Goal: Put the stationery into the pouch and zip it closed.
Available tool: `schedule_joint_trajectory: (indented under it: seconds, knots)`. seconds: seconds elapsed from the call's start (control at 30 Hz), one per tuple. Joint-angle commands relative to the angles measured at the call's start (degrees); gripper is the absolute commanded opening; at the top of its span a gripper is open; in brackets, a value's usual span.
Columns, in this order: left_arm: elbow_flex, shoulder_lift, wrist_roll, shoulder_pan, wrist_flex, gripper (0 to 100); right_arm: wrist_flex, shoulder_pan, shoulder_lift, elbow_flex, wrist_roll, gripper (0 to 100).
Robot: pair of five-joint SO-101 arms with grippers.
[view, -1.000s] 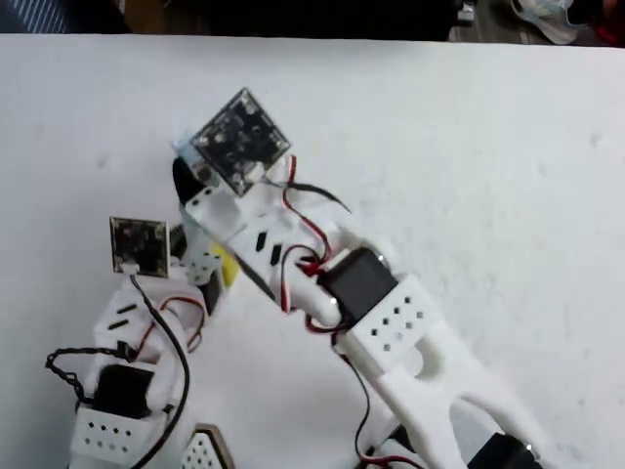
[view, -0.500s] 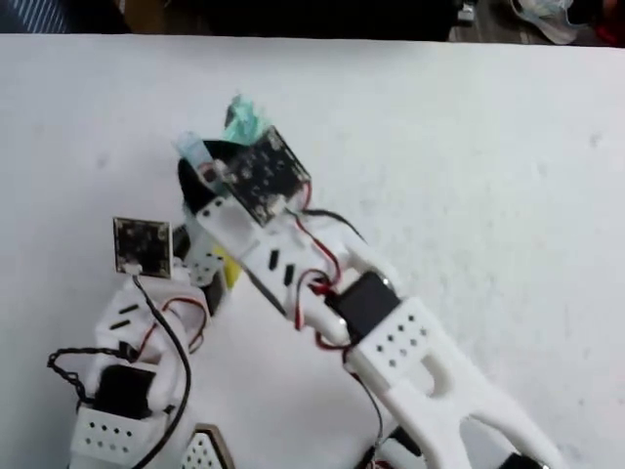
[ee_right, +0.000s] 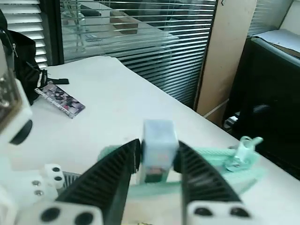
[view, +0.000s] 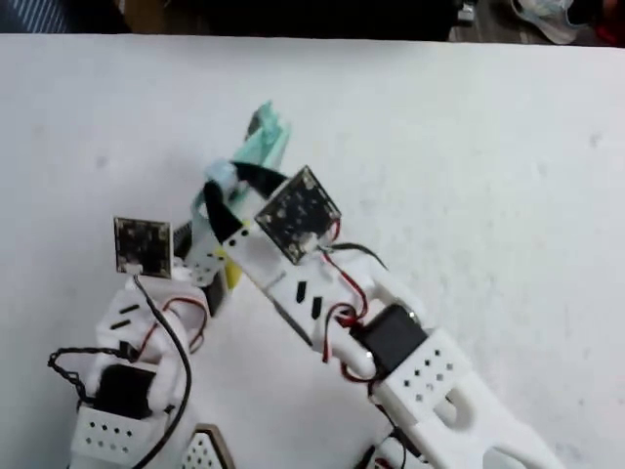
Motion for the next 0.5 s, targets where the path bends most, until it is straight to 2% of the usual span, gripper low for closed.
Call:
schedule_joint_trajectory:
  seconds: [0.0, 0.37, 0.47]
  knots:
    - [-2.9, -0.48, 0.62, -0.66, -0.26, 23, 1.1, 1.71, -0.57, -0.18, 0.26, 18.6]
    - [-2.81, -0.48, 0.44, -0.66, -0.44, 23, 1.45, 3.56, -1.01, -6.07, 0.26, 17.3]
    - [-2.81, -0.48, 0.44, -0.31, -0.18, 23, 8.57, 6.73, 0.13, -13.71, 0.26, 17.7]
